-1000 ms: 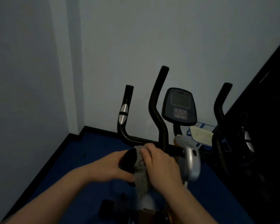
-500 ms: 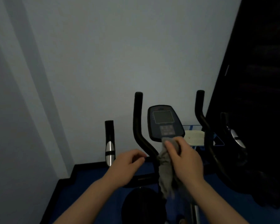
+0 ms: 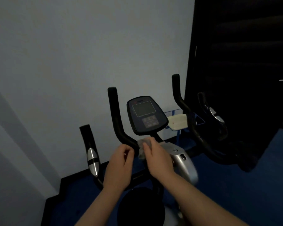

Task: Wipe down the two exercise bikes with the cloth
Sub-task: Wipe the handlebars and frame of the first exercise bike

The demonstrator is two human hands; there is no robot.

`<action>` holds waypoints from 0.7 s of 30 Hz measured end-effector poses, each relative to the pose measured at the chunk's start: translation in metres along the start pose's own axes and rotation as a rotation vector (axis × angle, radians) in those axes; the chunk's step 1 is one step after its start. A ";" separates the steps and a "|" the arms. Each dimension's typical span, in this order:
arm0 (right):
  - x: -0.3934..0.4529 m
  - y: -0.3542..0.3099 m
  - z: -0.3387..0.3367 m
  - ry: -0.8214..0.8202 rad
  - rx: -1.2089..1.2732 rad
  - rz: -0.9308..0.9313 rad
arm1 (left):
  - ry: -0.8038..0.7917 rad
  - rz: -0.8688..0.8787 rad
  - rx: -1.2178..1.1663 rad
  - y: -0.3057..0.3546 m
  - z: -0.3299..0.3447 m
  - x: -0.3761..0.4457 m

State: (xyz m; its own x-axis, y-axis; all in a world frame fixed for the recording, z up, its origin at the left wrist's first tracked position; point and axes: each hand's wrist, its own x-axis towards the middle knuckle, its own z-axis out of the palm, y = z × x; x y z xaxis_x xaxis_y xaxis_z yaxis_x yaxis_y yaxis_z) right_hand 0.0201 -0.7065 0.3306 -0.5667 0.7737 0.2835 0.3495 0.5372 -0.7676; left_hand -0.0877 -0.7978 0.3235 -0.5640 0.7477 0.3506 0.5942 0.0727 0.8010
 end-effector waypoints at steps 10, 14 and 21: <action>-0.007 0.011 -0.007 -0.017 -0.034 -0.003 | -0.046 0.013 0.041 0.000 -0.001 -0.002; -0.033 0.014 -0.010 0.021 -0.071 -0.052 | -0.049 -0.001 0.039 -0.002 -0.002 -0.002; -0.021 0.015 -0.011 0.007 -0.199 -0.061 | -0.041 -0.019 0.025 -0.002 0.000 -0.001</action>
State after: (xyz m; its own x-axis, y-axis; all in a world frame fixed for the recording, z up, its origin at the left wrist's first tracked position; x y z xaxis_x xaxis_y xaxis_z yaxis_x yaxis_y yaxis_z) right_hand 0.0455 -0.7111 0.3192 -0.5866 0.7396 0.3301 0.4559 0.6384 -0.6202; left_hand -0.0879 -0.7989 0.3213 -0.5521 0.7721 0.3146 0.5981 0.1038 0.7947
